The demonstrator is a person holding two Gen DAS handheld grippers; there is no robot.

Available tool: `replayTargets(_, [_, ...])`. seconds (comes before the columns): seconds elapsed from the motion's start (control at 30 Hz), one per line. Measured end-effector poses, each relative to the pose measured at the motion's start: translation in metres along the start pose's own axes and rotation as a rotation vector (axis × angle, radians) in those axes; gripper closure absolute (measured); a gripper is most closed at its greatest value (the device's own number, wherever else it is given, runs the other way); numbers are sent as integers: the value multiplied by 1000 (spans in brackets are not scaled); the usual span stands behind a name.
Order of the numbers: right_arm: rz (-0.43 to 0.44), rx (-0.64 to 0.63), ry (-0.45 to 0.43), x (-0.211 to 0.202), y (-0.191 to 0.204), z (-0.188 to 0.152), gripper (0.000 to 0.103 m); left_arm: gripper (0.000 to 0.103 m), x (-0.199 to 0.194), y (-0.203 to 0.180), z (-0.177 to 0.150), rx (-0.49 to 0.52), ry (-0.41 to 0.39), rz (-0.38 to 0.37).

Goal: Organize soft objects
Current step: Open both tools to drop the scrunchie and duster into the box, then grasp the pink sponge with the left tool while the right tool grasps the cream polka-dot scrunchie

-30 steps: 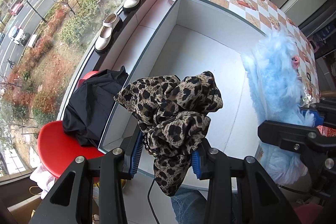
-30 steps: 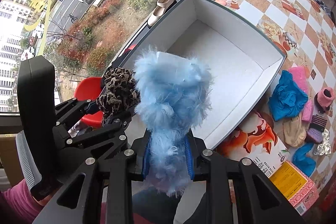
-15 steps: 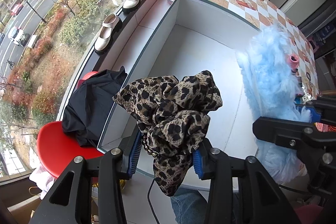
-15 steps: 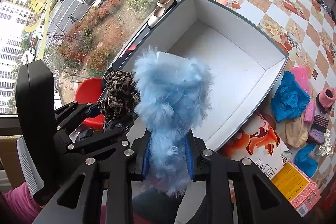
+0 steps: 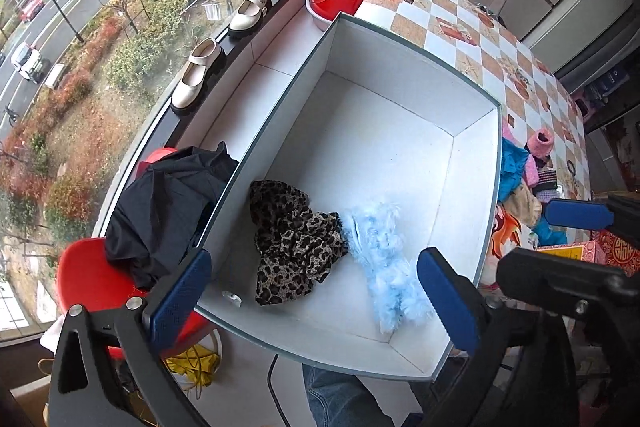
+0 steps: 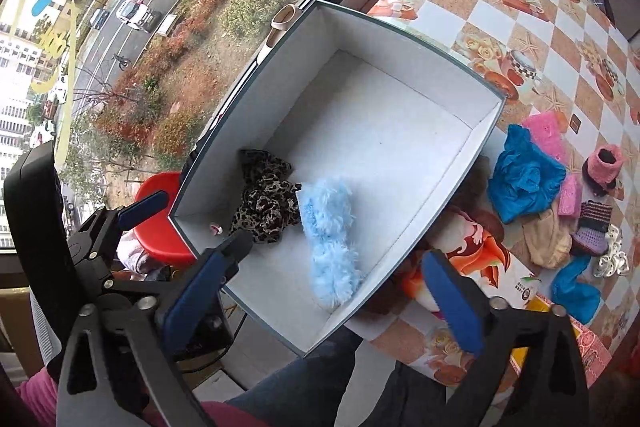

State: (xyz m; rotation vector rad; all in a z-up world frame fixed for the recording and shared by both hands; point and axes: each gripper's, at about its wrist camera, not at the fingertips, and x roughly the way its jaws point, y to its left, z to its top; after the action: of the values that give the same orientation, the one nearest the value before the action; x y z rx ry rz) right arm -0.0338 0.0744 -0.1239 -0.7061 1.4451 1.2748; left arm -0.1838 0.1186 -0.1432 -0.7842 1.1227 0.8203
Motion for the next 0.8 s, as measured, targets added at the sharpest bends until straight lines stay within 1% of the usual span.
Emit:
replayTargets(0.1, [-1,26,-11,-7,-9,-2,1,0,0,-4,3,-2,13,-16])
replayTargets(0.2, [-1,58,-23,-17,-21,-5,1,1,-2,-16,8,20,34,-42])
replayTargets(0.4, [32,152,-55,-52,-58,-15,1,0,-11,-60,19,106,47,-75])
replayTargets(0.53, [14,225,-99,-82,-97,-28,1,0,-14,-100,25,181,50,-95])
replayTargets(0.7, [22,361,-155,-117,-159,-51,1,0,-10,-150,31,260,79,-117])
replayTargets(0.8, [4,420,-189,-135,-195,-67,1,0,-8,-181,40,303,81,-115])
